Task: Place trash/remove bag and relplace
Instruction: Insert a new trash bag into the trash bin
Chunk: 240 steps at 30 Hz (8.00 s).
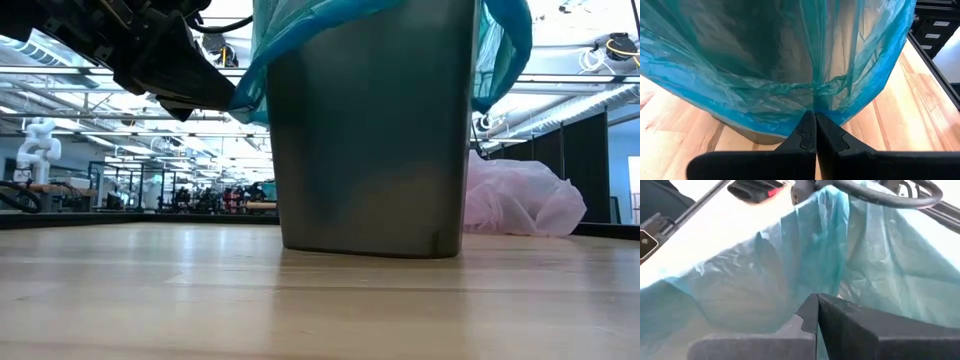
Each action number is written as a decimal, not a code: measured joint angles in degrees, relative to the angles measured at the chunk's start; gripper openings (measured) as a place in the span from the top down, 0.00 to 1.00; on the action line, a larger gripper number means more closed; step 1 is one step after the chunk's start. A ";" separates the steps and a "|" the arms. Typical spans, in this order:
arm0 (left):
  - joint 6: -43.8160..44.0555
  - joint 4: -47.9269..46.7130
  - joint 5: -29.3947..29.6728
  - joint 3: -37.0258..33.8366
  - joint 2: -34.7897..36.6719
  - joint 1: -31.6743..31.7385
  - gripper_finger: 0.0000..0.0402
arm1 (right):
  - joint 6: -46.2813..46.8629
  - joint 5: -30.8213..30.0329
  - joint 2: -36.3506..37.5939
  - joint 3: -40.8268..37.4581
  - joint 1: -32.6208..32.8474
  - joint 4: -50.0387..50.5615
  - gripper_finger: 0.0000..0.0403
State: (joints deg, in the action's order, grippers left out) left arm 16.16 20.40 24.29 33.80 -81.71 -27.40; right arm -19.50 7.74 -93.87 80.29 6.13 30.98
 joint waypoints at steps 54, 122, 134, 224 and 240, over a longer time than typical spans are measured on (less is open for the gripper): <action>-0.08 0.59 0.01 0.00 0.00 0.01 1.00 | 5.39 1.27 39.83 -36.69 -13.79 -21.79 1.00; 4.42 -20.38 8.55 0.04 16.09 -2.62 1.00 | 26.83 -34.72 51.83 -58.35 0.86 -27.37 1.00; 4.40 -18.80 8.57 0.04 22.33 -3.76 1.00 | 44.96 -57.86 49.36 -57.70 32.32 -20.54 1.00; 1.05 -8.36 4.67 -0.63 17.77 1.70 1.00 | 40.03 -36.99 43.87 -57.68 18.94 -28.04 1.00; -0.07 0.21 2.76 -0.63 8.44 4.20 1.00 | 30.22 -41.42 40.60 -57.66 16.53 -43.12 1.00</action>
State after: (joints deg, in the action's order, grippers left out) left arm 16.10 20.61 27.06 33.17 -73.27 -23.20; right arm 10.72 -33.68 -53.27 22.63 22.66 -12.14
